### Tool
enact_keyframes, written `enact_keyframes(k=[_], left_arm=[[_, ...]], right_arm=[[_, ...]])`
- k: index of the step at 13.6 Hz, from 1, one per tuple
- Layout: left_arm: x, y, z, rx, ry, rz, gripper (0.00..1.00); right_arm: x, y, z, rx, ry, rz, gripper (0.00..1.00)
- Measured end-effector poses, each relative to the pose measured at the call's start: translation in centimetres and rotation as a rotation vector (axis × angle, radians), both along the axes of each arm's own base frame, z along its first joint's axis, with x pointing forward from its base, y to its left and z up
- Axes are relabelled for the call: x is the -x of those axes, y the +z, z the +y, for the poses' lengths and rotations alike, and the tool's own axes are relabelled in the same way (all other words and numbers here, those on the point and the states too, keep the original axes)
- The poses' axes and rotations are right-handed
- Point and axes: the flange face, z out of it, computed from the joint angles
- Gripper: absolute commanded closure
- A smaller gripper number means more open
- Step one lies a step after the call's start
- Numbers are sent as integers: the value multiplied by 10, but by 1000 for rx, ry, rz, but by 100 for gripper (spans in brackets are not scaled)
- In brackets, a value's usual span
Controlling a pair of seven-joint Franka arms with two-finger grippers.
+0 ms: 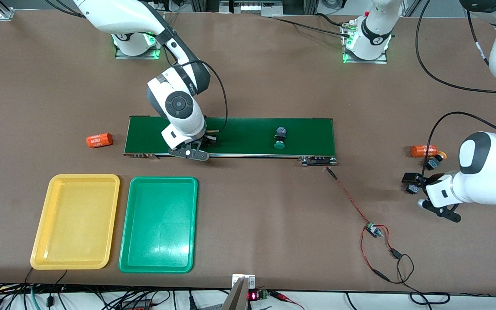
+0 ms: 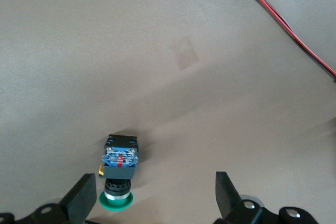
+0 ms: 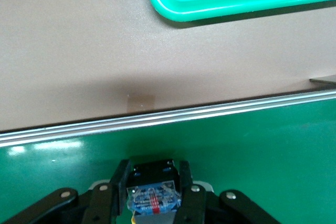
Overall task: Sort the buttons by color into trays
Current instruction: 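Carry the yellow button toward the yellow tray while the left gripper grasps a button, then lower the yellow-ringed button over the yellow tray with the right gripper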
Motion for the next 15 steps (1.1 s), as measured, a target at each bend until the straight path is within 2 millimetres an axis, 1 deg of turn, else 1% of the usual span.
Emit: enact_keyframes(k=[2,3,5,6,7,8,9,10,12,13,14,15], left_arm=[[0,-3,6,1,-13,-4,0],[0,-3,8,2,-17,-5,0],[0,-2,19,3,-20,-13,0],[-1,-1,27,5,-26,-29,0],[-3,0,37,3,-32,-50,0],[-4,0,48,-2,-40,-65,0],[-4,-2,56,-5,-46,-76,0],[-4,-3,60,-5,-48,-81,0],[-4,-7,60,-1,-51,-78,0],[-4,-12,59,4,-52,-72,0],[-3,-19,57,11,-53,-63,0],[-2,-26,56,18,-54,-55,0]], right_arm=[[-9,10,-1,2,-9,-7,100],[-14,18,-3,15,-15,2,100],[-29,44,-8,41,-28,19,100],[-39,61,-16,44,-12,20,100],[-51,80,-29,31,26,17,100],[-65,98,-52,6,66,12,100],[-79,115,-84,-14,104,6,100],[-91,130,-119,-25,140,6,100],[-106,157,-189,-34,209,-1,100],[-112,167,-222,-38,249,-7,100],[-117,172,-250,-35,286,-13,100],[-121,171,-277,-10,313,-16,100]])
